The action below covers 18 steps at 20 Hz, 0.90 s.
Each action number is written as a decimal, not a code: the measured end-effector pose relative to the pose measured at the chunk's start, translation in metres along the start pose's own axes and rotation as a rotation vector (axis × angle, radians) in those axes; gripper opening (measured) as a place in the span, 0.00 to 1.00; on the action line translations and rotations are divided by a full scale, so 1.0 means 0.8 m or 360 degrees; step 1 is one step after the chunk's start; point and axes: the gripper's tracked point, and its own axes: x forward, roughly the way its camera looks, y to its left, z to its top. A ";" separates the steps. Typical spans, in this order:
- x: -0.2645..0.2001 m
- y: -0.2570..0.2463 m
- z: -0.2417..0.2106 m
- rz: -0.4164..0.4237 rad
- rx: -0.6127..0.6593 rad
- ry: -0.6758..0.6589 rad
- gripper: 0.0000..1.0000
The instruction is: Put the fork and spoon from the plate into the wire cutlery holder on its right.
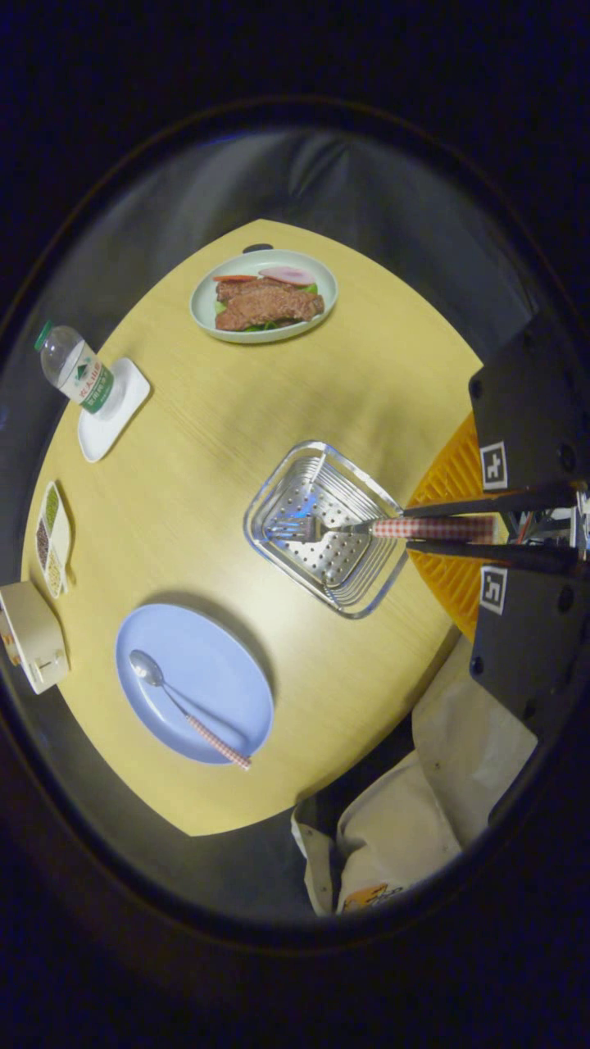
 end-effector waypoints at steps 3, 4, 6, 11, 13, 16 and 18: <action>-0.008 -0.003 0.011 -0.0036 0.0054 -0.0101 0.47; -0.012 -0.003 0.017 -0.0046 0.0090 -0.0162 0.56; -0.015 0.003 0.032 -0.0061 0.0196 -0.0313 0.74; -0.066 0.036 0.087 -0.0115 0.0517 -0.0817 1.00; -0.083 0.050 0.103 -0.0169 0.0626 -0.1014 1.00; -0.089 0.067 0.106 -0.0327 0.0693 -0.1142 1.00; -0.097 0.085 0.118 -0.0395 0.0738 -0.1248 1.00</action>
